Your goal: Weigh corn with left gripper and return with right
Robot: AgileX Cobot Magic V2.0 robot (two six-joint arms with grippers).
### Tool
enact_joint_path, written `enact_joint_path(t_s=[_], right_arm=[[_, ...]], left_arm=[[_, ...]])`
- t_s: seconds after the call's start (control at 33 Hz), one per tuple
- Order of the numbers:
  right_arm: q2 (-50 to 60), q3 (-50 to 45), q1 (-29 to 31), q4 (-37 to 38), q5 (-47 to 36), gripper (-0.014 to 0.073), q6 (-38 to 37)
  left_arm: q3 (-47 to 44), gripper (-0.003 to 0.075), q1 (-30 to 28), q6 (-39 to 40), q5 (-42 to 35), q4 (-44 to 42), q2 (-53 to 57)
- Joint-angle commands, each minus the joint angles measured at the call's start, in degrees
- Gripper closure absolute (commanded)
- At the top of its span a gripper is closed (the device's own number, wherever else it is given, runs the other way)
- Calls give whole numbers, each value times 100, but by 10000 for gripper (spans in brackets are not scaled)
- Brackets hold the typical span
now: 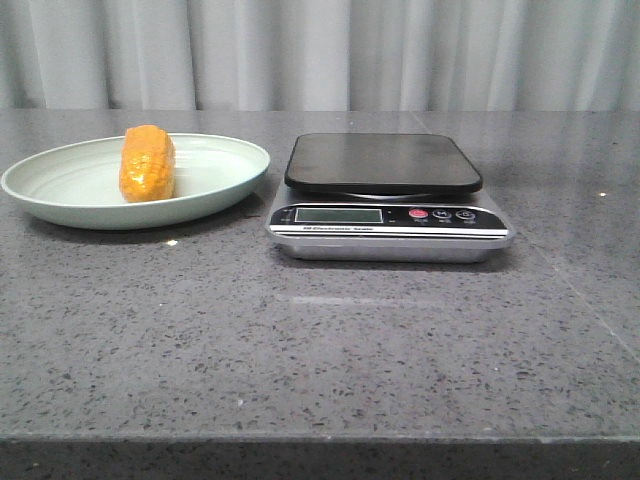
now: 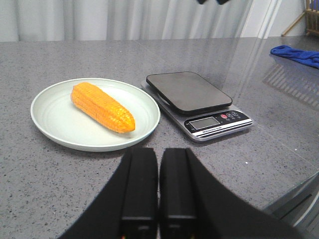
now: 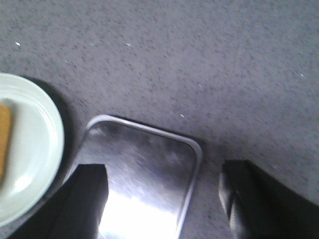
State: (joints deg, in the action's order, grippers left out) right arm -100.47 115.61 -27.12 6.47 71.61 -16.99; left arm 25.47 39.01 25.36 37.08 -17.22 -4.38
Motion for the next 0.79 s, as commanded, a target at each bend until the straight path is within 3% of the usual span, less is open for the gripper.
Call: enact_joint_path(t_s=[0.0, 0.21, 0.45, 0.76], right_arm=[[873, -647, 381, -266, -93, 24, 613], [2243, -2616, 969, -1095, -1325, 24, 1392], [3843, -4741, 1482, -1130, -2307, 24, 1842], [5843, -6752, 1493, -1136, -3135, 24, 1974]], left_arm=[[139, 587, 45, -6, -449, -23, -73], [139, 587, 45, -6, -494, -23, -73], [139, 587, 45, -6, -549, -23, -73], [139, 587, 45, -6, -549, -23, -73]])
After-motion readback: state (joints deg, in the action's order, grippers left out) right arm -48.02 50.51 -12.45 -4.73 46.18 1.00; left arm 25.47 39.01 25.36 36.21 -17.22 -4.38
